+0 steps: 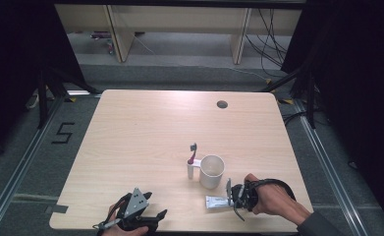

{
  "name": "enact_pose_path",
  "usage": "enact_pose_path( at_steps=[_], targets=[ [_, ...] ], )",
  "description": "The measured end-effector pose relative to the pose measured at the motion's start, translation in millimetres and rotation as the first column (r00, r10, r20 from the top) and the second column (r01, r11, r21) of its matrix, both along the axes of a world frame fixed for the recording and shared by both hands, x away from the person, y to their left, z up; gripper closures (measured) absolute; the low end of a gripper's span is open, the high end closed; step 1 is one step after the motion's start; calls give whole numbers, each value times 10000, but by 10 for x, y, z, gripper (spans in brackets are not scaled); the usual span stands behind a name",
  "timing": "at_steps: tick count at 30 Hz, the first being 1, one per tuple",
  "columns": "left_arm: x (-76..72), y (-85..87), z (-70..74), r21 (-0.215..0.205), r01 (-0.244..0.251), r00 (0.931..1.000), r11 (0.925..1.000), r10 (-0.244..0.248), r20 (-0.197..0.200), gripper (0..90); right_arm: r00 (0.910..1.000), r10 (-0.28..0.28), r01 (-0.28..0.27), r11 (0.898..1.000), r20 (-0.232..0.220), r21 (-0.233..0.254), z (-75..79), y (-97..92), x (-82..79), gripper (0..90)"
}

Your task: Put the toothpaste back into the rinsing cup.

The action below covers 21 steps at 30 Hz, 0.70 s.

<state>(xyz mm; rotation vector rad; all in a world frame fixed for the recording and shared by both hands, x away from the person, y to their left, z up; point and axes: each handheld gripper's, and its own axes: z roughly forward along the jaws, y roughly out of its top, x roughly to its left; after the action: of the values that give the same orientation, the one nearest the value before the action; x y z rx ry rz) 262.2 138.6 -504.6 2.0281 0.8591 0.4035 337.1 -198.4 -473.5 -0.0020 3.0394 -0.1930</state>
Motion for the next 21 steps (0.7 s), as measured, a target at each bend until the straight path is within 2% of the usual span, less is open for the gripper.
enact_pose_path(
  at_steps=[2,4,5,6,7,9,11,12,13,14,15,16,17,18,19,21],
  targets=[
    [1,-3,2,10,4,10000,10000,-4,0,237,10000,-56,55,9999,-47,-157,-8,23,-1,742],
    [6,19,15,336,170,9998,9993,-174,120,238,10000,-26,25,9997,-49,-261,-16,30,4,743],
    [-6,-2,5,-32,42,10000,10000,-42,42,240,10000,-25,23,9996,-53,-268,-15,31,5,744],
    [-2,5,7,34,49,10000,10000,-49,31,241,10000,7,-8,9997,-54,-262,-16,33,5,745],
    [-1,-2,3,-93,-26,10000,10000,26,23,242,9999,-98,97,9996,-30,-266,-11,39,-8,746],
    [0,9,8,14,27,10000,10000,-27,50,242,9995,307,-307,9992,3,-238,-17,37,12,746],
    [5,17,14,135,71,9999,9999,-72,100,243,10000,-69,69,9999,-18,-122,-10,22,-8,748],
    [0,7,11,-51,-24,10000,10000,24,59,244,10000,-5,6,9998,36,-187,4,11,-4,748],
    [4,19,16,98,43,10000,9999,-44,61,244,9999,111,-111,9999,54,-22,3,-5,5,749],
    [4,20,15,101,33,10000,9999,-33,57,244,9999,-134,133,9999,54,37,13,-19,-13,749],
    [6,26,15,164,86,10000,9998,-86,31,244,10000,-52,52,9999,-13,135,11,-38,-11,750],
    [8,27,16,197,102,9999,9998,-102,13,244,9999,-9,8,10000,126,56,20,-55,-20,751],
    [11,24,15,180,85,10000,9998,-84,-4,244,9996,-263,261,9994,73,229,22,-69,-39,752],
    [12,23,16,176,83,10000,9998,-83,-5,244,9998,-61,55,9994,173,328,27,-91,-30,752],
    [10,23,16,173,77,10000,9998,-77,4,244,9990,-421,413,9981,169,464,41,-96,-57,752],
    [9,25,14,193,90,10000,9998,-89,-8,244,9996,-21,-4,9961,278,877,74,-109,-47,753]
  ],
)
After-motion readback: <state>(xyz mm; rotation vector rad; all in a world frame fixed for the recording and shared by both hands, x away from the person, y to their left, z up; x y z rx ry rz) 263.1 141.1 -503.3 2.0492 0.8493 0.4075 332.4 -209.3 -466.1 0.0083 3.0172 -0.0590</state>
